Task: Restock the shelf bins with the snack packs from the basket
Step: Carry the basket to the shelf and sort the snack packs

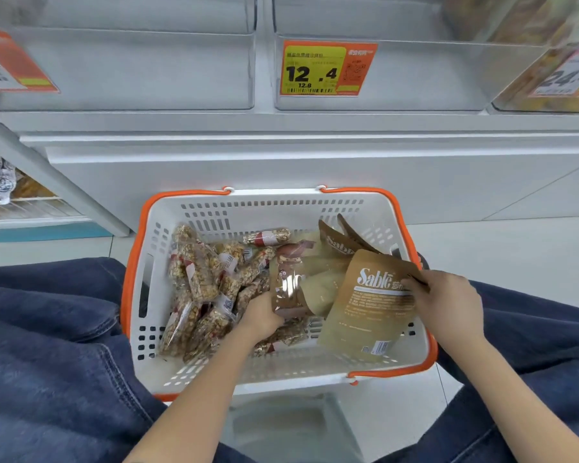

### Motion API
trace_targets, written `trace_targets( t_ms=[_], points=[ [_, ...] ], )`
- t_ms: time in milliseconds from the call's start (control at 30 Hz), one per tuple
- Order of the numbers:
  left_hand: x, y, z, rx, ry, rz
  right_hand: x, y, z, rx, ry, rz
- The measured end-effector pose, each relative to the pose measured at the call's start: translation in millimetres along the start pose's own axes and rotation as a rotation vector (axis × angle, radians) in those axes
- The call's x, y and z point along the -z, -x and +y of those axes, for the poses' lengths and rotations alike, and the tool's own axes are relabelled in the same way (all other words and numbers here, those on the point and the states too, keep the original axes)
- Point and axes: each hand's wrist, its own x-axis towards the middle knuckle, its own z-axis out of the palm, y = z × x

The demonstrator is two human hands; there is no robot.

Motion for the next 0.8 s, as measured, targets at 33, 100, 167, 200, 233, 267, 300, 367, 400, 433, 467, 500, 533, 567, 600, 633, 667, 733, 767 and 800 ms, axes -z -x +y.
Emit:
trace_targets(
  t_ms=[33,100,167,200,233,267,300,367,400,433,467,500,533,567,600,633,667,733,767,800],
  points=[
    [-3,-2,-1,0.063,0.062,-0.027,-1,-1,1,-0.031,-0.007,0.002],
    [-8,-10,-4,0.165,0.164,-0.058,-3,-4,4,-0.069,-0.038,0.004],
    [-14,-21,-8,0.221,0.263,-0.072,-3,-8,7,-0.086,-0.065,0.0],
    [-16,-25,-7,0.214,0.325,-0.081,-3,-10,8,-0.097,-0.081,0.003],
    [-16,-30,-6,0.206,0.378,-0.094,-2,-11,9,-0.112,-0.097,0.006],
    [-18,-35,-5,0.204,0.42,-0.101,-2,-12,10,-0.126,-0.108,0.005],
    [-23,-44,-8,0.209,0.45,-0.1,-2,-12,12,-0.135,-0.11,0.001],
    [-39,-64,-24,0.221,0.468,-0.102,-4,-11,16,-0.141,-0.119,-0.009],
    [-52,-78,-38,0.233,0.465,-0.095,-4,-11,17,-0.143,-0.129,-0.016],
    [-56,-82,-43,0.248,0.45,-0.074,-5,-10,19,-0.147,-0.138,-0.024],
    [-56,-79,-42,0.264,0.441,-0.056,-5,-9,19,-0.151,-0.146,-0.029],
    [-54,-75,-38,0.272,0.455,-0.041,-5,-8,19,-0.151,-0.154,-0.031],
    [-48,-65,-28,0.276,0.48,-0.024,-5,-7,19,-0.145,-0.16,-0.029],
    [-44,-59,-21,0.29,0.51,-0.006,-4,-7,18,-0.138,-0.166,-0.023],
    [-41,-55,-15,0.306,0.538,0.015,-4,-7,18,-0.134,-0.172,-0.016],
    [-39,-53,-11,0.325,0.557,0.041,-4,-7,19,-0.133,-0.178,-0.009],
    [-36,-49,-6,0.339,0.575,0.058,-4,-6,19,-0.131,-0.183,-0.003],
    [-27,-42,1,0.342,0.621,0.066,-4,-5,20,-0.121,-0.183,0.003],
    [-19,-38,5,0.335,0.653,0.062,-5,-5,20,-0.116,-0.181,0.004],
    [-9,-32,11,0.307,0.705,0.062,-6,-4,21,-0.111,-0.179,0.006]
  ],
)
